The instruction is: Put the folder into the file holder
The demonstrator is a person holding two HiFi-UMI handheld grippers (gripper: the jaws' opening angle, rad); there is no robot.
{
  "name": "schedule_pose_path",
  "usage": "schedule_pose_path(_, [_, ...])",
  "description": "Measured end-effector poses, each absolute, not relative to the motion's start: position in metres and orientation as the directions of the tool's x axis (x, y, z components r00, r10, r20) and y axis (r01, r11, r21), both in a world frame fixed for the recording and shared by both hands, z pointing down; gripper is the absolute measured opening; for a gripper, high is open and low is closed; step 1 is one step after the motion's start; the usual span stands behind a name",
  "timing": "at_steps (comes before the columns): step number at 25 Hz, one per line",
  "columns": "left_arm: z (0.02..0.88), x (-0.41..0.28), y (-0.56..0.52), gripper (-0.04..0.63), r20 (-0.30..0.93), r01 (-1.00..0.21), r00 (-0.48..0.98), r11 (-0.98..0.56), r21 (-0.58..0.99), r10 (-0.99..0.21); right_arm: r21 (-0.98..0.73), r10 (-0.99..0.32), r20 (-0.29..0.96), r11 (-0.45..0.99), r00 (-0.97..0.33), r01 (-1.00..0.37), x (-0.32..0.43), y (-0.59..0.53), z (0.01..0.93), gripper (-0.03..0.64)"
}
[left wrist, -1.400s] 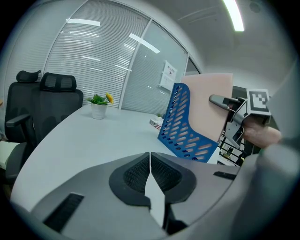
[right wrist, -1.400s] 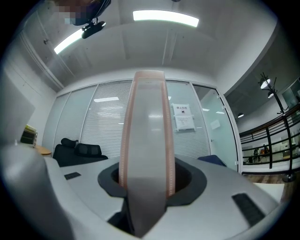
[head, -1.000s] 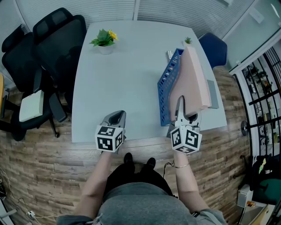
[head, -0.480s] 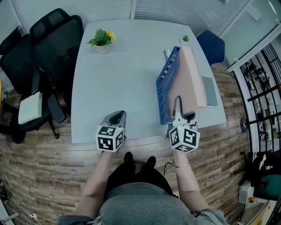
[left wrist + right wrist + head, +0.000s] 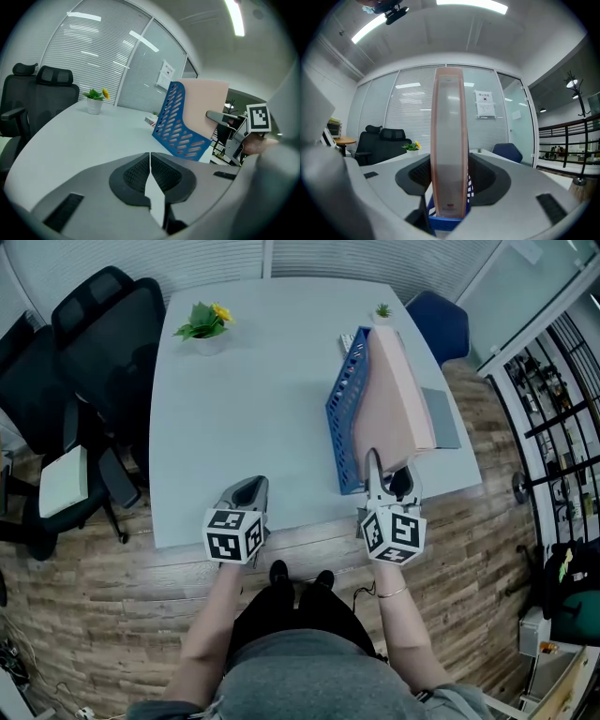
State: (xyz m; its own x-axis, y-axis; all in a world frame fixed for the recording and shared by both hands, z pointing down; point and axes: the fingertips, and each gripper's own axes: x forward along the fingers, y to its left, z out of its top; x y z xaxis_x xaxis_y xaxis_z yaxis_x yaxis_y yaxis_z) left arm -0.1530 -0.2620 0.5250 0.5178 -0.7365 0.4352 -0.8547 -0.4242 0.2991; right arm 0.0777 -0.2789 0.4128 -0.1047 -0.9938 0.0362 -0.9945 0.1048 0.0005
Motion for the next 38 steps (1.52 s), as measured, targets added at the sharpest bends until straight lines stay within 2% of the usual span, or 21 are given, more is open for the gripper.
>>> schedule_pose_path(8, [0.522,-0.143,-0.251,0.026,0.431,-0.849,0.529,-0.442,0.291,-0.732,-0.031,-0.988,0.102,0.116,-0.119,-0.993,0.084,-0.250,0.434,0.222])
schedule_pose_path(18, [0.519,-0.119,-0.236,0.028,0.427,-0.837,0.547,-0.467,0.283,-0.721,-0.066,-0.961,0.230,0.141,-0.153,-0.988,0.091,-0.211,0.470,0.192])
schedule_pose_path(27, [0.518,-0.099,-0.221,0.028,0.435,-0.830,0.558,-0.485,0.276,-0.707,-0.142,-0.928,0.330,0.132,-0.173,-0.981,0.100,-0.184,0.500,0.124])
schedule_pose_path(35, [0.515,-0.084,-0.211,0.026,0.443,-0.833,0.551,-0.498,0.241,-0.708,-0.172,-0.907,0.382,0.118,-0.177,-0.978,0.118,-0.169,0.517,0.006])
schedule_pose_path(38, [0.514,-0.078,-0.210,0.028,0.443,-0.833,0.550,-0.503,0.231,-0.708,-0.180,-0.901,0.395,0.117,-0.181,-0.977,0.122,-0.165,0.521,0.005])
